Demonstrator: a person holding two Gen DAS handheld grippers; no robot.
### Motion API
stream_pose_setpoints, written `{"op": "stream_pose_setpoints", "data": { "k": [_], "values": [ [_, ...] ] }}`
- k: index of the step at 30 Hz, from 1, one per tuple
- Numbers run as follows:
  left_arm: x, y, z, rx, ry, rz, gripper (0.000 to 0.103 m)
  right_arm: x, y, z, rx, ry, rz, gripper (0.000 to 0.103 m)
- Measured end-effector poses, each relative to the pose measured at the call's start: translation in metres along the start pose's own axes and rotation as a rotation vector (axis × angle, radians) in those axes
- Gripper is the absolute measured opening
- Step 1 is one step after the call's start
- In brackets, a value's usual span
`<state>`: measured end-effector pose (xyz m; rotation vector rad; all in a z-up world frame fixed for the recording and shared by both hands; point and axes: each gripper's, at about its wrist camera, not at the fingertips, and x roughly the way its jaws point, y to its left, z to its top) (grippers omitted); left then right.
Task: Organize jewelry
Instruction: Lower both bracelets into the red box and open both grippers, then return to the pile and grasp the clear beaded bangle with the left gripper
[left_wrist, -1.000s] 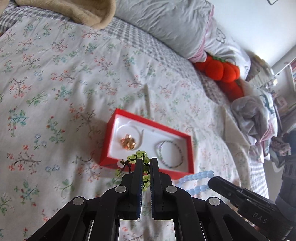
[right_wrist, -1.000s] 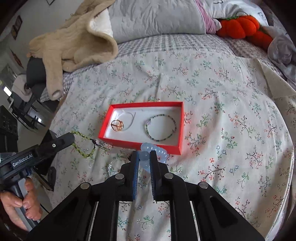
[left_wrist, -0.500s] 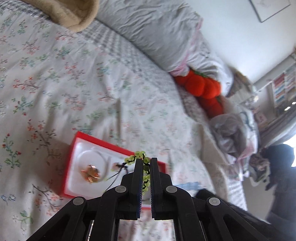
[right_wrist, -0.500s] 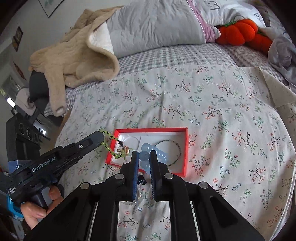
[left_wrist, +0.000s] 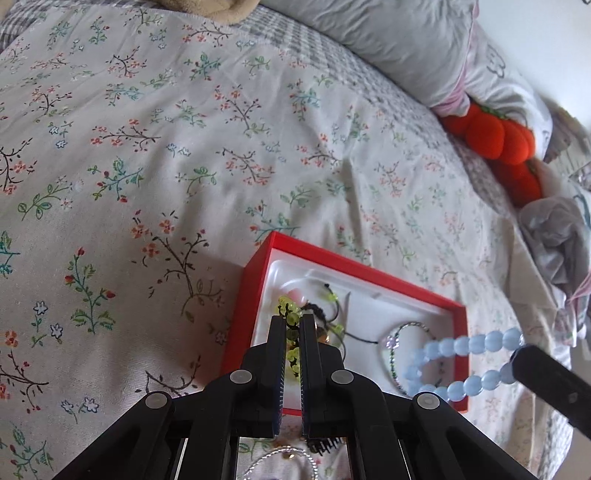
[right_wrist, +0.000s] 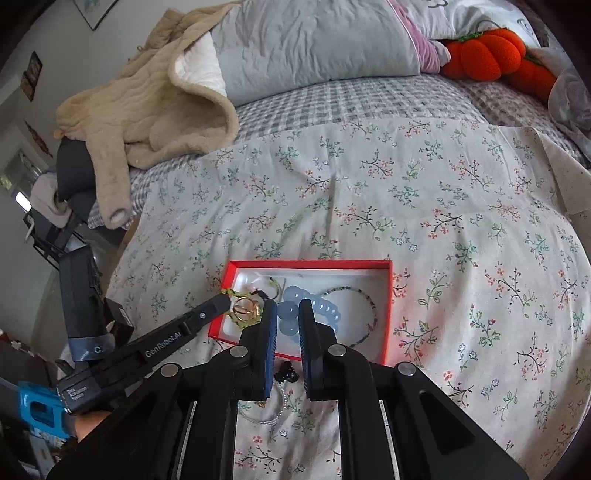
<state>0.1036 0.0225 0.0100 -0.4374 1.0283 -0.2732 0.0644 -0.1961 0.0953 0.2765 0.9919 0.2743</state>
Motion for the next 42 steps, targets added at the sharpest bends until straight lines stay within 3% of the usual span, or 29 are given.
{"op": "stream_pose_setpoints", "data": {
  "k": [4,9,15,16,18,19,23,29,35,38,42],
  "values": [
    [0.0,0.0,-0.001,0.013,-0.008,0.011,0.001,0.009,-0.003,-0.001,0.011,0.011,0.029,0.012],
    [0.0,0.001,0.0,0.014,-0.002,0.016,0.002,0.027,-0.019,-0.006,0.033,0.055,-0.044,0.012],
    [0.0,-0.007,0.0,0.046,-0.002,0.032,0.003,0.031,-0.037,-0.005,0.044,0.04,-0.106,0.013],
    [0.0,-0.008,-0.001,0.051,0.002,0.038,0.006,0.03,-0.039,-0.005,0.048,0.03,-0.116,0.013],
    [-0.002,-0.012,-0.002,0.059,0.003,0.055,0.033,0.027,-0.042,-0.004,0.05,0.033,-0.116,0.014],
    [-0.004,-0.013,-0.004,0.065,-0.001,0.053,0.036,0.025,-0.043,-0.005,0.054,0.034,-0.117,0.018],
    [-0.017,-0.022,-0.012,0.112,-0.006,0.078,0.048,0.014,-0.047,-0.01,0.081,0.031,-0.137,0.05],
    [-0.04,-0.017,-0.03,0.143,-0.02,0.142,0.084,-0.002,-0.048,-0.029,0.063,0.063,-0.174,0.055],
    [-0.04,0.0,-0.05,0.179,0.031,0.253,0.087,-0.005,-0.051,-0.054,0.064,0.11,-0.205,0.066],
    [-0.04,0.01,-0.056,0.184,0.047,0.32,0.09,-0.002,-0.049,-0.064,0.051,0.144,-0.23,0.068],
    [-0.04,0.022,-0.063,0.192,0.071,0.342,0.092,0.005,-0.045,-0.075,0.011,0.172,-0.274,0.068]
  ]
}}
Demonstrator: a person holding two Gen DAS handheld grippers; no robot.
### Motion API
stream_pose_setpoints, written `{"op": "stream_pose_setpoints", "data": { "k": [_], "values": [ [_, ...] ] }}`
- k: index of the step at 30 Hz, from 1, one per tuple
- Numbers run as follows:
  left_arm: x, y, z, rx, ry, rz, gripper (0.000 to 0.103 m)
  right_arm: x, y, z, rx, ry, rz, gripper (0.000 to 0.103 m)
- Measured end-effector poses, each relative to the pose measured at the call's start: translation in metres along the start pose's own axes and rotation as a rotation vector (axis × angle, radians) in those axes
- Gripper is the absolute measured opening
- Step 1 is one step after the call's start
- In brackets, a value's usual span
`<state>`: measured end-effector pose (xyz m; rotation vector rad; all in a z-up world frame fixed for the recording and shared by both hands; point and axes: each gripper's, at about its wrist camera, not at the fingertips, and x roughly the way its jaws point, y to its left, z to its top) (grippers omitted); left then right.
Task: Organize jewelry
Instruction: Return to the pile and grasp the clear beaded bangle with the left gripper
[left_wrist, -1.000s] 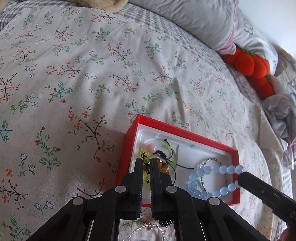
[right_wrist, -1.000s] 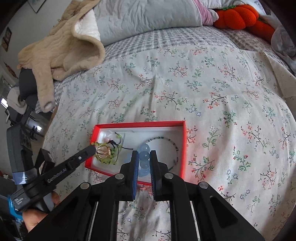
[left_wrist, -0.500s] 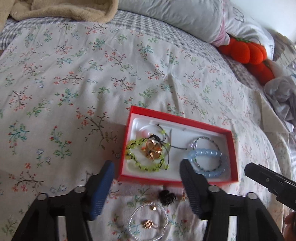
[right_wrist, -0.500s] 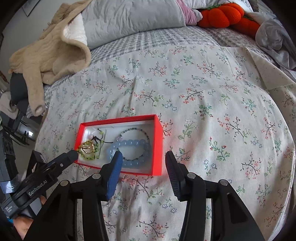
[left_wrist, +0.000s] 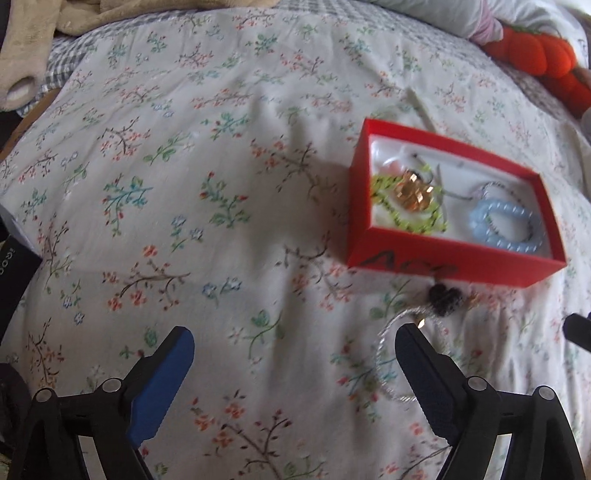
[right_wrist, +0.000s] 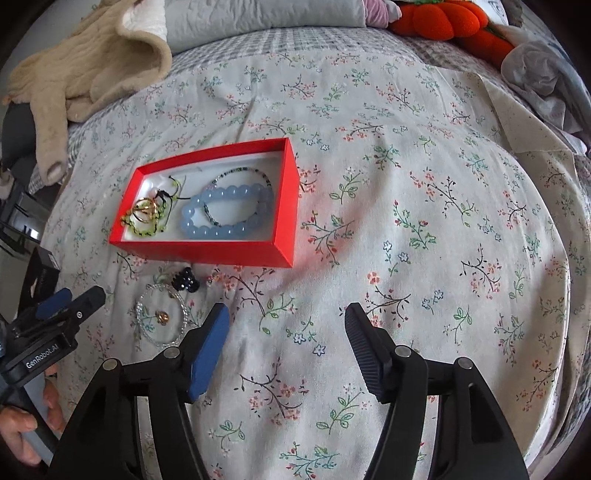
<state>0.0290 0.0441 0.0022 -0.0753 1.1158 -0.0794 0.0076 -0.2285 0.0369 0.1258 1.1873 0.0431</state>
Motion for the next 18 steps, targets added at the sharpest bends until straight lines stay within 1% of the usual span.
{"op": "stream_pose_setpoints", "data": {
  "k": [4,5,8,11,13,15,16,18],
  "values": [
    [0.009,0.005,-0.008,0.02,0.042,0.008,0.092,0.005,0.001,-0.004,-0.006,0.018,-0.008,0.068],
    [0.012,0.004,-0.009,0.034,0.061,-0.003,0.092,0.006,0.001,-0.003,-0.012,0.02,-0.011,0.068],
    [0.02,0.0,-0.011,0.063,0.114,-0.072,0.092,0.01,0.003,-0.003,-0.036,0.027,-0.021,0.068],
    [0.025,-0.006,-0.011,0.062,0.131,-0.1,0.092,0.017,0.003,-0.002,-0.042,0.043,-0.039,0.068],
    [0.027,-0.01,-0.01,0.071,0.138,-0.137,0.09,0.02,0.003,-0.001,-0.036,0.051,-0.043,0.068],
    [0.029,-0.016,-0.009,0.071,0.144,-0.164,0.081,0.022,0.005,0.0,-0.036,0.057,-0.041,0.068],
    [0.03,-0.019,-0.009,0.074,0.149,-0.178,0.078,0.022,0.006,0.0,-0.039,0.058,-0.038,0.068],
    [0.034,-0.026,-0.008,0.087,0.161,-0.203,0.062,0.024,0.008,0.001,-0.043,0.059,-0.037,0.068]
  ]
}}
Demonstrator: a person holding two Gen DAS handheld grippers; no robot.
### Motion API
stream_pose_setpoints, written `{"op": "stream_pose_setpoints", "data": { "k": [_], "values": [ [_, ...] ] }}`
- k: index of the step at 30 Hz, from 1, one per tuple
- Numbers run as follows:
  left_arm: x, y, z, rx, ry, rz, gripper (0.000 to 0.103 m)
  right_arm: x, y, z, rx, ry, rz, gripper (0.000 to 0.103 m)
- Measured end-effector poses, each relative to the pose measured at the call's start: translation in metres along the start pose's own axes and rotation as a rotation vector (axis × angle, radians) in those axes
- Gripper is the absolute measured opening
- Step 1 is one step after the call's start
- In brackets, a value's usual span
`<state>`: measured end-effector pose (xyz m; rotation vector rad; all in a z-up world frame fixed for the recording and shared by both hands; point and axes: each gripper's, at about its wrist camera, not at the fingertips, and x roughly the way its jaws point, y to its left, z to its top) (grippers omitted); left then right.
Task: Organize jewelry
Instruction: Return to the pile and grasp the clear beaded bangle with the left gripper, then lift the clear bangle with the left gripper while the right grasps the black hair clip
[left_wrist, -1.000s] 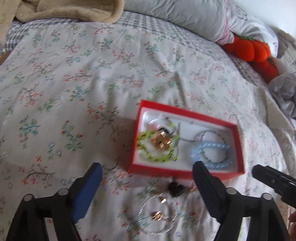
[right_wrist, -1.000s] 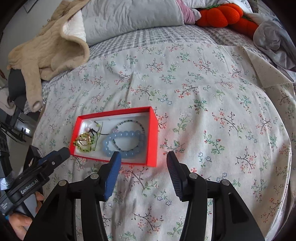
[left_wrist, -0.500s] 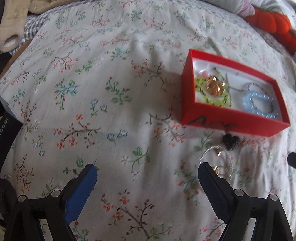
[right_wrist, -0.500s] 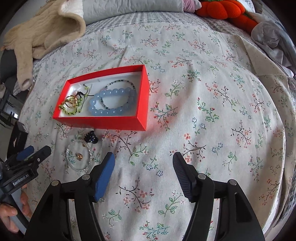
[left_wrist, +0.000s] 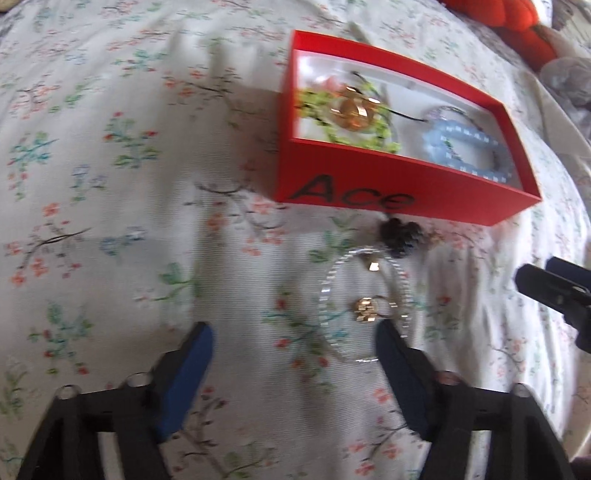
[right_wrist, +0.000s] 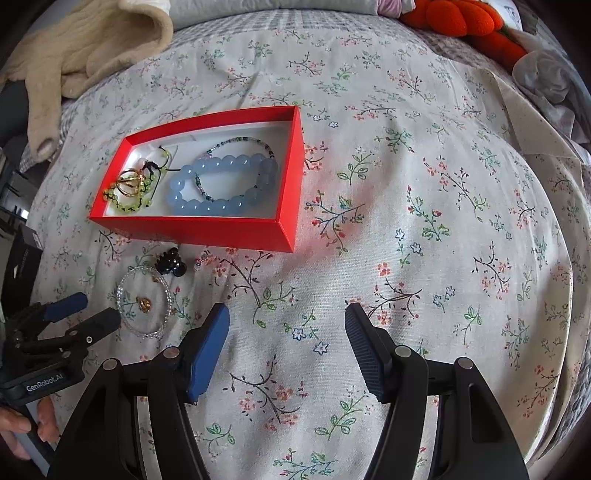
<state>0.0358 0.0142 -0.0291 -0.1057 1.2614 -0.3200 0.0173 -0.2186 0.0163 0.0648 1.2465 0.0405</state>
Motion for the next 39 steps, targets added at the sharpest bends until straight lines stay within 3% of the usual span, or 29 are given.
{"op": "stream_pose_setpoints", "data": {
  "k": [3,7,11,19,22,30,39],
  "values": [
    [0.007,-0.008,0.001,0.019,0.019,-0.019,0.043,0.002,0.001,0.002,0.006,0.002,-0.002,0.068],
    [0.014,-0.014,0.004,0.028,0.018,0.003,0.027,0.004,0.002,0.003,0.01,0.009,0.005,0.068],
    [0.019,-0.017,0.006,0.03,0.011,0.016,0.005,0.006,0.002,0.003,0.009,0.011,0.003,0.068],
    [0.016,-0.01,0.01,-0.019,0.008,-0.013,0.0,0.007,0.001,0.002,0.019,0.011,-0.003,0.068],
    [0.008,-0.007,0.01,-0.024,-0.022,-0.009,0.0,0.008,0.001,0.002,0.022,0.016,-0.002,0.068],
    [-0.021,-0.007,0.015,-0.065,-0.1,-0.091,0.0,0.009,0.011,0.005,0.008,0.01,0.009,0.068],
    [-0.045,0.004,0.018,-0.095,-0.171,-0.109,0.0,0.011,0.023,0.008,-0.011,0.01,0.016,0.068]
  ]
}}
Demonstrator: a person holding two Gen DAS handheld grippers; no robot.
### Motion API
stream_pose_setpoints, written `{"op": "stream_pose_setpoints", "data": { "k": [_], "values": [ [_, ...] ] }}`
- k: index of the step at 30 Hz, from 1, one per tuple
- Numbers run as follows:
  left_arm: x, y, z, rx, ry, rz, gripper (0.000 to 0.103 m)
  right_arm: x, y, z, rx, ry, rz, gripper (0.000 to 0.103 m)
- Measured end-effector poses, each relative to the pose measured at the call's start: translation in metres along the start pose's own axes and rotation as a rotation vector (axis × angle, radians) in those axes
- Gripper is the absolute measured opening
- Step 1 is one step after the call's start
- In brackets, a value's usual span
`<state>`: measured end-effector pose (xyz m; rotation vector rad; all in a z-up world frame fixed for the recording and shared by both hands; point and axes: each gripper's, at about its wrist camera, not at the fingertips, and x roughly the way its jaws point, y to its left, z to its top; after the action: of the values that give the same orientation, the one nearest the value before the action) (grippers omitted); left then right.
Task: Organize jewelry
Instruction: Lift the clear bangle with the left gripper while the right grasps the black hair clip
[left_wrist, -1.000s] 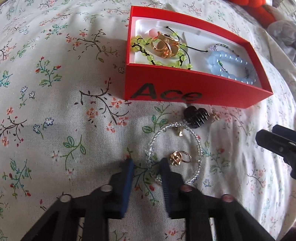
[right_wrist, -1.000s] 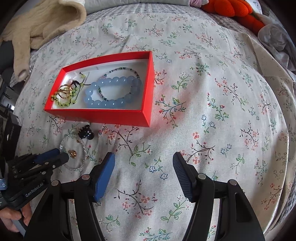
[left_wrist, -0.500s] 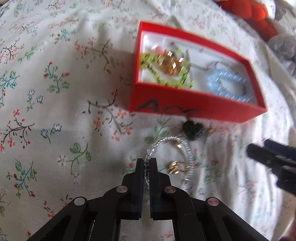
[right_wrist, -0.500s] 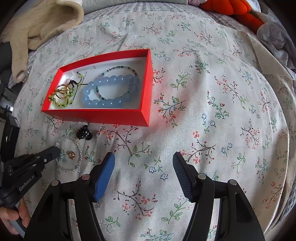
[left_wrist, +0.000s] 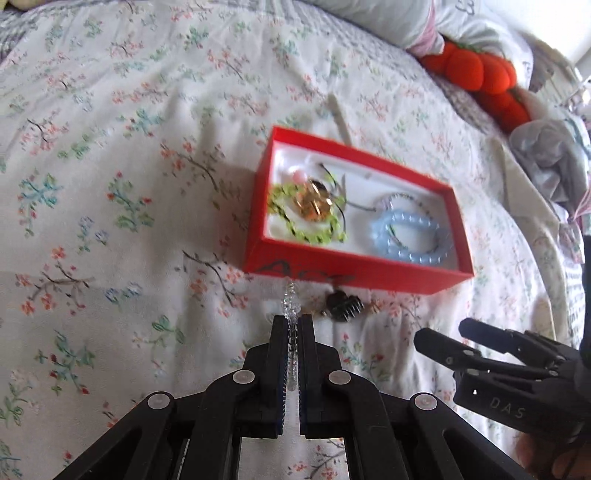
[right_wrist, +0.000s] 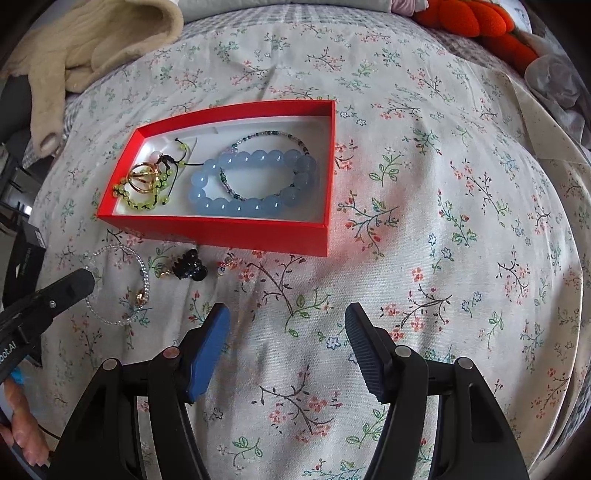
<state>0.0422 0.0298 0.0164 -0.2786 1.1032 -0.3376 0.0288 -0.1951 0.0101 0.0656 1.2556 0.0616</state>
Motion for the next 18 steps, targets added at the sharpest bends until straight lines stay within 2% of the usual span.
{"op": "stream_pose_setpoints", "data": {
  "k": [13,15,17,18],
  "values": [
    [-0.019,0.029,0.003,-0.086,-0.036,0.009,0.0,0.0,0.026,0.009,-0.048,-0.041,0.064,0.067],
    [-0.018,0.032,0.004,-0.095,-0.032,0.012,0.0,0.001,0.031,0.012,-0.06,-0.051,0.068,0.063],
    [-0.017,0.033,0.004,-0.097,-0.028,0.014,0.0,0.004,0.036,0.014,-0.071,-0.043,0.084,0.052],
    [-0.016,0.032,0.005,-0.095,-0.026,0.015,0.0,0.007,0.038,0.015,-0.072,-0.035,0.1,0.05]
  ]
}}
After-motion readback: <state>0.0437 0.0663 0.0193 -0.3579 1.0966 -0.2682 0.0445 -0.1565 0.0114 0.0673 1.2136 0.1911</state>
